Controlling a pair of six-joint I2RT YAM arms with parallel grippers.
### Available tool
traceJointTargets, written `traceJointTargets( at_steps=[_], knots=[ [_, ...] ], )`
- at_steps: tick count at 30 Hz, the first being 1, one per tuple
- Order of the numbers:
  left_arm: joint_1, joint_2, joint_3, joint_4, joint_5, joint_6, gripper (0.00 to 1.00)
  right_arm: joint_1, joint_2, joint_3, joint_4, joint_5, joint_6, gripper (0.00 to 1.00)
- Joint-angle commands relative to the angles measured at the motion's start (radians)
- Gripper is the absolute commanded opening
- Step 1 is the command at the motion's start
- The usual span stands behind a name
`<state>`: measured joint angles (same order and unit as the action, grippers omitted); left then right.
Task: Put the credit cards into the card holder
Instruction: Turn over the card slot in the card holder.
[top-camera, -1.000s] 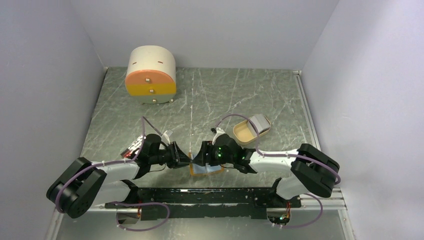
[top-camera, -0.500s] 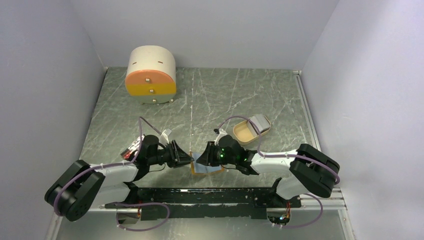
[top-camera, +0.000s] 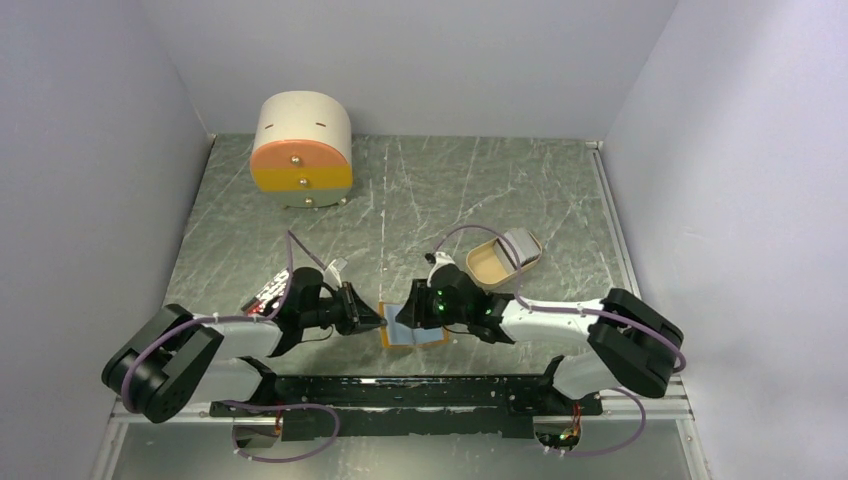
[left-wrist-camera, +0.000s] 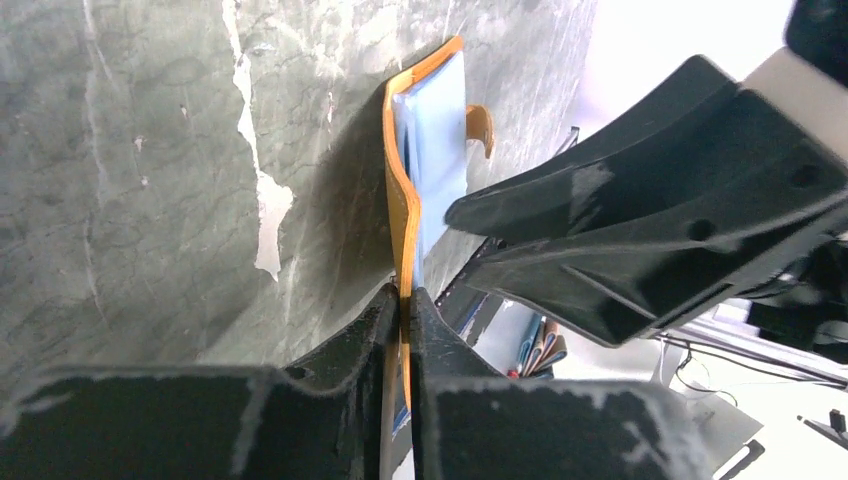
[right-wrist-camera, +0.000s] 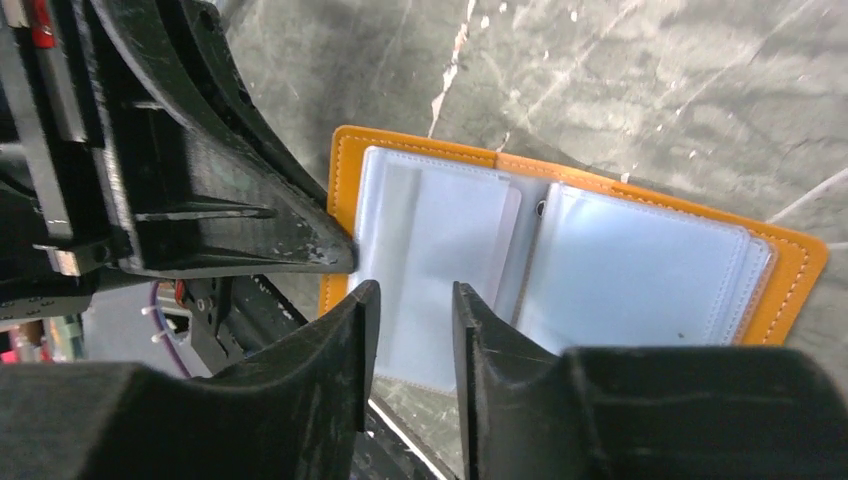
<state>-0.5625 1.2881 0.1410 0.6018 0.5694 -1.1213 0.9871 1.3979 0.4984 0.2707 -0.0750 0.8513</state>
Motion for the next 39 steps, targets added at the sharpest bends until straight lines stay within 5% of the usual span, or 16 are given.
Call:
traceJointTargets(
  at_steps=[1,16,27,39],
  knots=[
    [-0.003,-0.055,0.032,-0.070,-0.037,0.056,0.09,-0.008,-0.085,0.104,-0.184,0.088,-0.100,0.40],
    [-0.017,-0.098,0.058,-0.177,-0.065,0.115,0.09,-0.109,-0.187,0.364,-0.715,0.630,-0.407,0.70],
    [-0.016,-0.108,0.055,-0.200,-0.041,0.148,0.09,-0.242,-0.148,0.291,-0.591,0.812,-0.745,0.73],
    [-0.017,-0.107,0.063,-0.233,-0.035,0.179,0.09,-0.384,-0.003,0.252,-0.439,0.826,-0.907,0.71]
  ],
)
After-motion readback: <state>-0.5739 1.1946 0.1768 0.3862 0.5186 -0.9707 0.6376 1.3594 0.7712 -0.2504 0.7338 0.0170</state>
